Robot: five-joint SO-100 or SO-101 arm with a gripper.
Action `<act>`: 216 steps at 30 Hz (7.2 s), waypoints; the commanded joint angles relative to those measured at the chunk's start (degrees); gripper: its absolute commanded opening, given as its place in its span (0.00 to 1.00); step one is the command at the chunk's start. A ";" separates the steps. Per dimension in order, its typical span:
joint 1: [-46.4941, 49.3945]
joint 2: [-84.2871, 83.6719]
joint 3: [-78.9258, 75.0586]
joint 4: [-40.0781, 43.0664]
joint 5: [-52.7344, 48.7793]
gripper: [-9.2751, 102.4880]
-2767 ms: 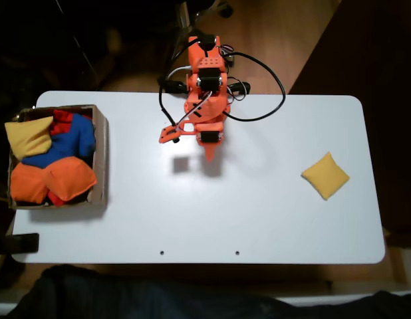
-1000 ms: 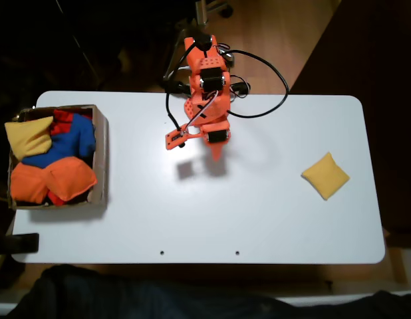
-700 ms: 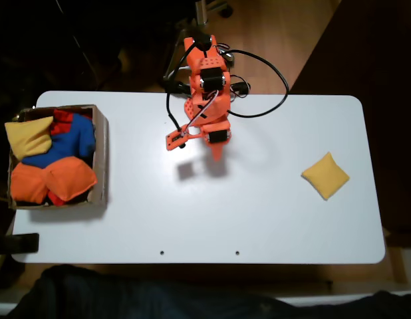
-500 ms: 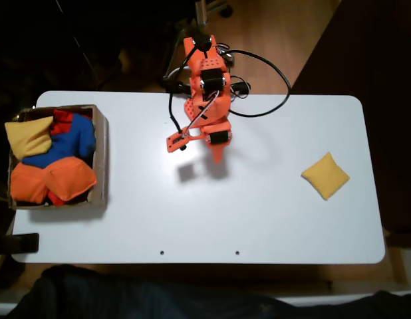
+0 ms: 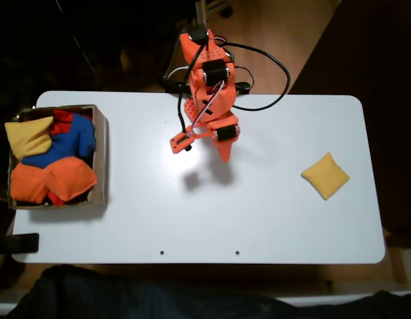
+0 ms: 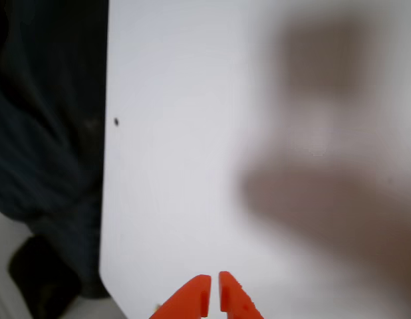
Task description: Grasp a bag and put it in the box.
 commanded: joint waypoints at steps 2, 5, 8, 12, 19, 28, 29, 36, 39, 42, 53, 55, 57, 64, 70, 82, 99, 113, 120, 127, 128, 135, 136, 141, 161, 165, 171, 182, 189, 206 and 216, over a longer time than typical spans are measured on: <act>-3.60 -6.06 -8.79 0.00 -0.44 0.08; -5.45 -5.71 -10.99 0.00 -0.97 0.08; -6.33 -7.91 -13.45 -0.53 -1.41 0.08; -7.73 -12.57 -18.02 -1.05 -1.41 0.08; -11.34 -19.95 -25.14 -1.49 -2.81 0.08; -14.50 -31.99 -36.74 -1.76 -4.04 0.08; -14.68 -33.13 -37.79 -1.76 -4.04 0.08; -16.44 -40.43 -44.03 -1.85 -6.50 0.08; -17.31 -43.86 -46.93 -1.76 -7.21 0.08; -18.02 -47.64 -50.45 -1.49 -7.47 0.08; -23.47 -57.48 -56.95 -5.54 -8.09 0.09; -25.40 -59.15 -57.30 -6.50 -8.70 0.09; -27.51 -61.35 -58.27 -6.77 -8.88 0.09; -32.70 -69.79 -63.98 -7.21 -9.32 0.09; -36.39 -75.67 -67.85 -9.14 -10.99 0.09; -39.55 -88.42 -78.57 -9.32 -11.16 0.09; -44.12 -98.70 -80.68 -12.04 -10.63 0.21; -46.76 -104.06 -80.42 -8.88 -4.75 0.56; -46.85 -106.70 -80.42 -8.44 -2.90 0.64; -46.93 -109.42 -81.04 -8.53 -2.46 0.66; -46.93 -109.78 -81.21 -8.70 -2.46 0.66; -47.02 -113.29 -84.11 -8.88 -2.20 0.66; -47.11 -113.55 -84.37 -8.88 -2.20 0.66; -47.55 -114.08 -84.81 -8.44 -2.20 0.66; -48.25 -108.37 -84.55 -2.81 -1.67 0.66; -48.16 -109.78 -84.55 -3.25 -1.67 0.66; -47.90 -112.06 -84.81 -4.57 -1.85 0.66; -47.90 -113.03 -84.81 -5.54 -2.29 0.66; -47.29 -114.96 -84.81 -6.94 -2.20 0.66; -45.00 -117.60 -85.61 -10.55 -4.57 0.48; -45.09 -117.69 -85.52 -9.67 -6.86 0.27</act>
